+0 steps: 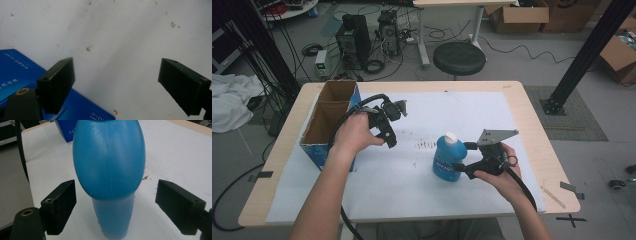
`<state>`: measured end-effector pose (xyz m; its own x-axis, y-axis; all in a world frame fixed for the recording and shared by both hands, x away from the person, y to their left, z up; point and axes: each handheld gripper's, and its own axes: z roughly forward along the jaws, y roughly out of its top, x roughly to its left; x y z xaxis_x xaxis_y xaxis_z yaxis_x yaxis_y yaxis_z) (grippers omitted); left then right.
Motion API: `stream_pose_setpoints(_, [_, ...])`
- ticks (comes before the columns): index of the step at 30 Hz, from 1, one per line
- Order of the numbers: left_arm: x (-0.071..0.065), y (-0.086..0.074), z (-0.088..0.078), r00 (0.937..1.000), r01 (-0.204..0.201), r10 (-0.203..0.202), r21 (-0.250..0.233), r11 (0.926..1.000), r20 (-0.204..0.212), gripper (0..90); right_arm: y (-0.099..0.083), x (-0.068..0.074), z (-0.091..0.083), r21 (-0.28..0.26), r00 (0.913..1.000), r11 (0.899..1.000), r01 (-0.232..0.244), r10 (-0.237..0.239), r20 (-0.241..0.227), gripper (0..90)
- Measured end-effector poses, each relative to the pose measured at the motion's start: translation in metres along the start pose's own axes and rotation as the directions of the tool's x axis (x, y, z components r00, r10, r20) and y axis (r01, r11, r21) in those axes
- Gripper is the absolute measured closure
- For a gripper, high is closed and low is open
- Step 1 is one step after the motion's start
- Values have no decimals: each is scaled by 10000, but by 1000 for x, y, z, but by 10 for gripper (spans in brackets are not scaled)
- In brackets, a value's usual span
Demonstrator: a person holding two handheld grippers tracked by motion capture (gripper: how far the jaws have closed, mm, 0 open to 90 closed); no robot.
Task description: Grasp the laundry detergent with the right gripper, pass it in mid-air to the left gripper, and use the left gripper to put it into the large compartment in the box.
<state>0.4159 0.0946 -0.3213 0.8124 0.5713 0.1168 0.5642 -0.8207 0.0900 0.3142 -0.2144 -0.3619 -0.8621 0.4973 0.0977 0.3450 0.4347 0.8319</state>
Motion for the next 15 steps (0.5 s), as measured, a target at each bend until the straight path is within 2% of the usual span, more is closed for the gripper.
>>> stream_pose_setpoints(15, [1, -4, 1, 10000, 69, -69, -25, 10000, 30, 146, -4, 2, 19, -55, 9999, 9999, -91, 92, 126, 218])
